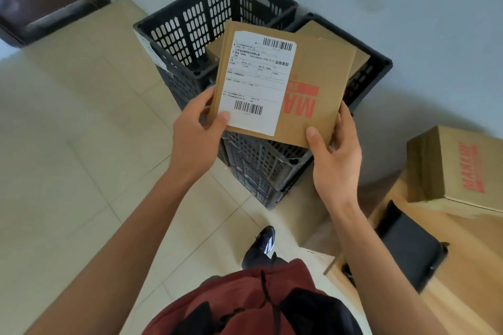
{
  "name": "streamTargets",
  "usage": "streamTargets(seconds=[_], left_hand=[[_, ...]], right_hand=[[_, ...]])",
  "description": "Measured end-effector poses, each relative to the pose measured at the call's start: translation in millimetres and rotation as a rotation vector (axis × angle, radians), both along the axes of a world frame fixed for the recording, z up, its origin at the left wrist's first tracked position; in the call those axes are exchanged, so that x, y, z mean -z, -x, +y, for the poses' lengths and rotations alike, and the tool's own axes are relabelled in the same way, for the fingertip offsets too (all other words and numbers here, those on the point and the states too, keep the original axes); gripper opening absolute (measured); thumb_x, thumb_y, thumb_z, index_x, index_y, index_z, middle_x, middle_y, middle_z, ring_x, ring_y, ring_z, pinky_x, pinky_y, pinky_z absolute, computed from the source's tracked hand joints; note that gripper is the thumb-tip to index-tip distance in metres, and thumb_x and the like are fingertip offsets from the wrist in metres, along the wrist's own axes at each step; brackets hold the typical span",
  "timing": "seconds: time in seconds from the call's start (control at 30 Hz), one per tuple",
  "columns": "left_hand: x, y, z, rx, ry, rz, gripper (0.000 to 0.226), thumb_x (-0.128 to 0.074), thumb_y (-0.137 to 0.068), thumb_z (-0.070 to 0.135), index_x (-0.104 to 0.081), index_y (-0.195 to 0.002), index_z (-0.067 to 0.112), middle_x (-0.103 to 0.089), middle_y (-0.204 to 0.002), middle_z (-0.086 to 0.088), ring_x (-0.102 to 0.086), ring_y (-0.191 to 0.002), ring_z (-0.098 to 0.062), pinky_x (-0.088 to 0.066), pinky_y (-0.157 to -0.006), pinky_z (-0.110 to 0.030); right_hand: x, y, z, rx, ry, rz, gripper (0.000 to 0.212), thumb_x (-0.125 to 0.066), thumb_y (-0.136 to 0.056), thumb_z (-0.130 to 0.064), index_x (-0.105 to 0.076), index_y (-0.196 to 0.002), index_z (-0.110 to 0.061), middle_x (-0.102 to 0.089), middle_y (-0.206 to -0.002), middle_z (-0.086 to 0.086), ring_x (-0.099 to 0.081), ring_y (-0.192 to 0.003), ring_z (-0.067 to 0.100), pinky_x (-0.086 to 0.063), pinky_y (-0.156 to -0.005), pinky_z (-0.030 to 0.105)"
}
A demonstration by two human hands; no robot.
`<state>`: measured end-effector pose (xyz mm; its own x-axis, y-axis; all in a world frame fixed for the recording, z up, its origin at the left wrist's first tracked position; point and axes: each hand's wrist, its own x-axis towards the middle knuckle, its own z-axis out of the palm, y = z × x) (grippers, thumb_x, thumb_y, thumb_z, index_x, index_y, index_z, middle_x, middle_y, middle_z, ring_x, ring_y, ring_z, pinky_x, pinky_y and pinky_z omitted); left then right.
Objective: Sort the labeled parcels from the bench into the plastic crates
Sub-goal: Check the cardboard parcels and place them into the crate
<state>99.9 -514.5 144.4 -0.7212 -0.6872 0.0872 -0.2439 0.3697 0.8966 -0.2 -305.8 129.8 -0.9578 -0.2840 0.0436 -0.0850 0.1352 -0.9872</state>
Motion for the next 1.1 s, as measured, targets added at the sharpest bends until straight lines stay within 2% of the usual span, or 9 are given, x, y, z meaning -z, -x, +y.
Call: streamTargets(seconds=[0.17,0.27,0.33,0.53,0.63,0.73,0.9,0.97,1.1], left_hand=[[11.7,41.4,-29.9,0.023,-0.04,-0.046,0.049,-0.061,-0.102,0.012,-0.054,-0.149,0.023,-0.065,-0.139,0.011,-0.061,-0.124,-0.006,-0.053,-0.098,-0.016],[24.1,63.5,-44.4,0.107,-0.06,-0.07,0.049,-0.059,-0.101,0.009,-0.055,-0.147,0.026,-0.064,-0.139,0.013,-0.061,-0.126,-0.004,-0.054,-0.106,-0.031],[33.6,77.9,-57.8,0.159,-0.06,-0.115,0.049,-0.058,-0.101,0.011,-0.055,-0.147,0.028,-0.065,-0.138,0.014,-0.061,-0.125,-0.004,-0.055,-0.106,-0.034],[60.3,114.2,-99.5,0.291,-0.068,-0.29,0.061,-0.059,-0.1,0.008,-0.044,-0.153,0.032,-0.065,-0.137,0.014,-0.061,-0.125,-0.005,-0.054,-0.107,-0.034],[67.9,133.3,-120.8,0.366,-0.104,-0.368,0.068,-0.06,-0.099,0.006,-0.037,-0.157,0.033,-0.068,-0.129,0.014,-0.064,-0.118,-0.005,-0.054,-0.096,-0.024],[75.6,153.6,-140.8,0.454,-0.118,-0.423,0.068,-0.061,-0.101,0.011,-0.034,-0.16,0.033,-0.069,-0.128,0.013,-0.065,-0.115,-0.005,-0.05,-0.083,-0.009],[79.8,174.5,-164.5,0.581,-0.128,-0.447,0.066,-0.06,-0.103,0.018,-0.031,-0.161,0.03,-0.067,-0.134,0.006,-0.067,-0.112,-0.005,-0.052,-0.078,-0.01],[78.4,175.1,-172.3,0.627,-0.121,-0.465,0.066,-0.06,-0.103,0.022,-0.031,-0.162,0.029,-0.066,-0.135,0.007,-0.067,-0.11,-0.004,-0.052,-0.08,-0.01],[76.4,169.2,-180.7,0.715,-0.11,-0.499,0.062,-0.06,-0.104,0.025,-0.034,-0.16,0.028,-0.066,-0.132,0.013,-0.065,-0.115,-0.004,-0.053,-0.093,-0.016]], right_hand=[[10.6,33.5,-29.8,0.028,-0.02,-0.053,0.065,-0.062,-0.102,-0.007,-0.036,-0.16,-0.025,-0.061,-0.137,-0.029,-0.056,-0.131,-0.004,-0.049,-0.112,0.032],[24.2,45.6,-38.1,0.082,-0.064,-0.098,0.061,-0.061,-0.103,-0.008,-0.039,-0.158,-0.023,-0.066,-0.135,-0.021,-0.06,-0.127,-0.001,-0.05,-0.112,0.034],[35.2,51.3,-45.4,0.104,-0.085,-0.147,0.058,-0.061,-0.104,-0.011,-0.042,-0.157,-0.023,-0.067,-0.135,-0.016,-0.062,-0.126,0.001,-0.05,-0.112,0.037],[56.8,61.0,-75.4,0.19,-0.178,-0.237,0.057,-0.061,-0.104,-0.012,-0.043,-0.156,-0.028,-0.068,-0.132,-0.017,-0.063,-0.123,-0.001,-0.052,-0.11,0.034],[60.6,63.9,-93.0,0.253,-0.252,-0.273,0.062,-0.062,-0.104,-0.013,-0.038,-0.158,-0.031,-0.068,-0.131,-0.02,-0.063,-0.121,-0.003,-0.051,-0.108,0.028],[63.6,69.1,-110.6,0.301,-0.311,-0.305,0.058,-0.062,-0.104,-0.013,-0.043,-0.155,-0.031,-0.068,-0.125,-0.023,-0.064,-0.117,-0.005,-0.051,-0.101,0.018],[68.2,68.6,-134.4,0.4,-0.381,-0.354,0.05,-0.064,-0.101,-0.01,-0.05,-0.145,-0.028,-0.071,-0.12,-0.017,-0.067,-0.112,-0.002,-0.053,-0.096,0.019],[67.9,62.0,-138.9,0.435,-0.382,-0.373,0.047,-0.064,-0.1,-0.008,-0.053,-0.142,-0.026,-0.072,-0.118,-0.017,-0.068,-0.11,-0.002,-0.054,-0.093,0.017],[64.9,47.7,-139.6,0.45,-0.413,-0.435,0.044,-0.063,-0.101,-0.01,-0.054,-0.141,-0.027,-0.072,-0.115,-0.02,-0.068,-0.107,-0.004,-0.054,-0.09,0.014]])
